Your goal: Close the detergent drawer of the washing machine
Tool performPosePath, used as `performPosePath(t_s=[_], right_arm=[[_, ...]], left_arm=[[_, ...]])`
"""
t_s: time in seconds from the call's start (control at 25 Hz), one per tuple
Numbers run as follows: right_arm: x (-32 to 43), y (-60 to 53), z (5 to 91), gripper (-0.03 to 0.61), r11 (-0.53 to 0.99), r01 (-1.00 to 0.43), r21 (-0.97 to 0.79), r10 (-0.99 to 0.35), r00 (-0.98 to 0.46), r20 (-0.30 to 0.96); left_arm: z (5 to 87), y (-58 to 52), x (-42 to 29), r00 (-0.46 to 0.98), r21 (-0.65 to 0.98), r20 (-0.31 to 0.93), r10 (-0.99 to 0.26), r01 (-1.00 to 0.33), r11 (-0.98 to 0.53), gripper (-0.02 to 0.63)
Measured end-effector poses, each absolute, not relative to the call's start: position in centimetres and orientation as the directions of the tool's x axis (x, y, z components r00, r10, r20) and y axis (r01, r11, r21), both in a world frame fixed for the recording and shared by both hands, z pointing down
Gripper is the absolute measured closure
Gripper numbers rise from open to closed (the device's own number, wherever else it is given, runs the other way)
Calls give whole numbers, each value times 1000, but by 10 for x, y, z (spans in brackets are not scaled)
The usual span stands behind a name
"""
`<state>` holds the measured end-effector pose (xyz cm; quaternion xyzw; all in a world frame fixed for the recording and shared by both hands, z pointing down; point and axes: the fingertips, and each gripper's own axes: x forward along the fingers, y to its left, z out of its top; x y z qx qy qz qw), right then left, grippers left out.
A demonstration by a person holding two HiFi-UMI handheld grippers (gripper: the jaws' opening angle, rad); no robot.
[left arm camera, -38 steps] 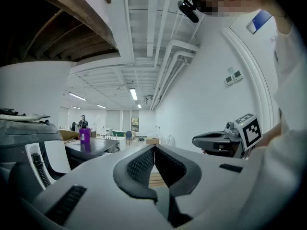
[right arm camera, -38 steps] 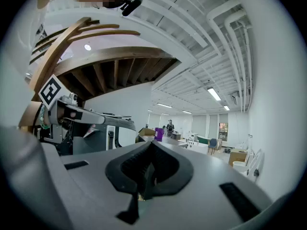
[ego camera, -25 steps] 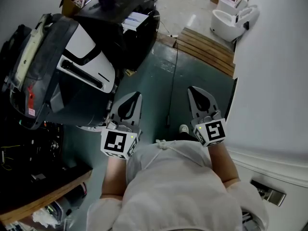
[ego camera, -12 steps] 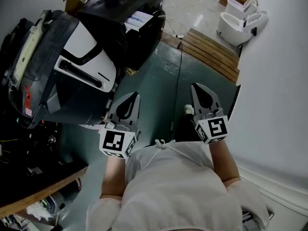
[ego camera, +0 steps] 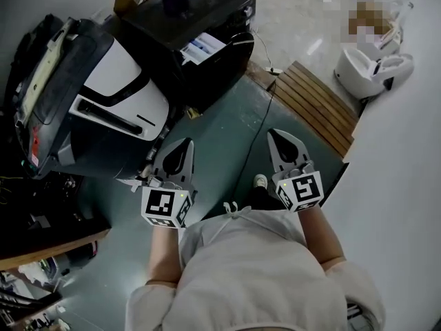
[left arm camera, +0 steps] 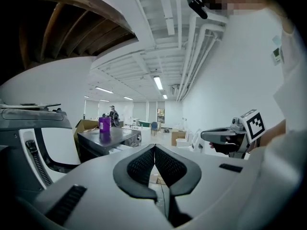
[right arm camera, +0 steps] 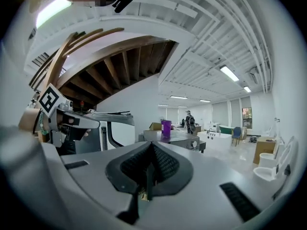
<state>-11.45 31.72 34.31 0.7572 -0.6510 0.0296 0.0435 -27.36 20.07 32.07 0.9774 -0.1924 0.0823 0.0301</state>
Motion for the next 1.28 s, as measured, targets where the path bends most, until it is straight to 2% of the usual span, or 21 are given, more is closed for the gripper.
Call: performPosePath(t_s=[0.4, 0.88, 1.08, 1.28], right_arm=[[24, 293, 356, 573, -5, -1000, 0, -988, 5, 154], [84, 208, 379, 573, 92, -996, 4, -975, -89, 203], [112, 146, 398, 573, 126, -992, -6, -964, -124, 234], [131, 72, 418, 574, 182, -983, -24, -944, -182, 274]], left_arm=[[323, 206, -139, 863, 28, 204, -462, -477, -878, 595], [367, 139, -86, 803, 87, 277, -527, -568, -819, 595], [384, 88, -55, 790, 110, 278, -546, -591, -799, 595], [414, 27, -42, 729, 144, 315, -607, -669, -729, 595]])
